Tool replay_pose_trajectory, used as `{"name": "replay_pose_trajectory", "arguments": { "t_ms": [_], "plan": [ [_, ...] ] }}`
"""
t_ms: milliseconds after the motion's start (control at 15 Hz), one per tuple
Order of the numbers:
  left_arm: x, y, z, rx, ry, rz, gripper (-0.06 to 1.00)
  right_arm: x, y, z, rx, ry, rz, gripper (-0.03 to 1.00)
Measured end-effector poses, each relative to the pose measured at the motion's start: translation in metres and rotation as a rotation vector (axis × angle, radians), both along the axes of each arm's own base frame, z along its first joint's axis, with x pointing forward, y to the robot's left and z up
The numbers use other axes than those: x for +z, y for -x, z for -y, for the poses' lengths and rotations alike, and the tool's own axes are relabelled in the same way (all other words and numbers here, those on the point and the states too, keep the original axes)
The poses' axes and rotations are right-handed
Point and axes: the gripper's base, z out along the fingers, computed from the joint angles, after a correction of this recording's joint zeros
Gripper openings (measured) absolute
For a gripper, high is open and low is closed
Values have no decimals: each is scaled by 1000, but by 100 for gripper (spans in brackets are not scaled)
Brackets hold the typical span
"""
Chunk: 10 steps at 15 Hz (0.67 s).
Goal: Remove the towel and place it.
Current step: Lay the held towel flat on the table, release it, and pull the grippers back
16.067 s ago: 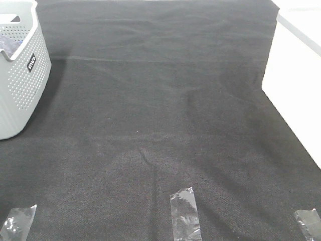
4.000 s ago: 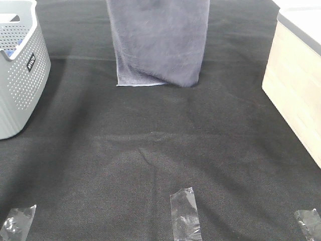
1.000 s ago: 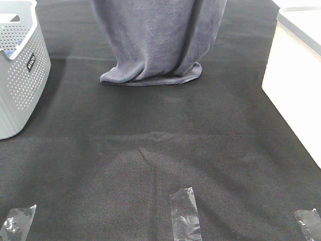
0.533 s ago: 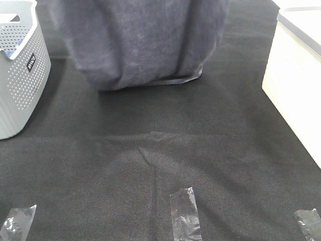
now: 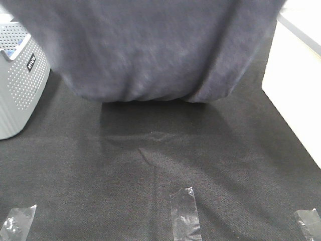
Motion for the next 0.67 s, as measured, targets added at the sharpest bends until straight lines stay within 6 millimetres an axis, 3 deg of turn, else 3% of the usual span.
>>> {"name": "replay_pose_trajectory", "arguments": {
  "t_ms": [400, 667],
  "plan": [
    [-30, 58, -16, -34, 127, -95, 0, -13, 56, 13, -40, -45, -24, 2],
    [-37, 92, -29, -54, 222, -126, 0, -37, 94, 19, -74, -97, -85, 2]
  ]
}}
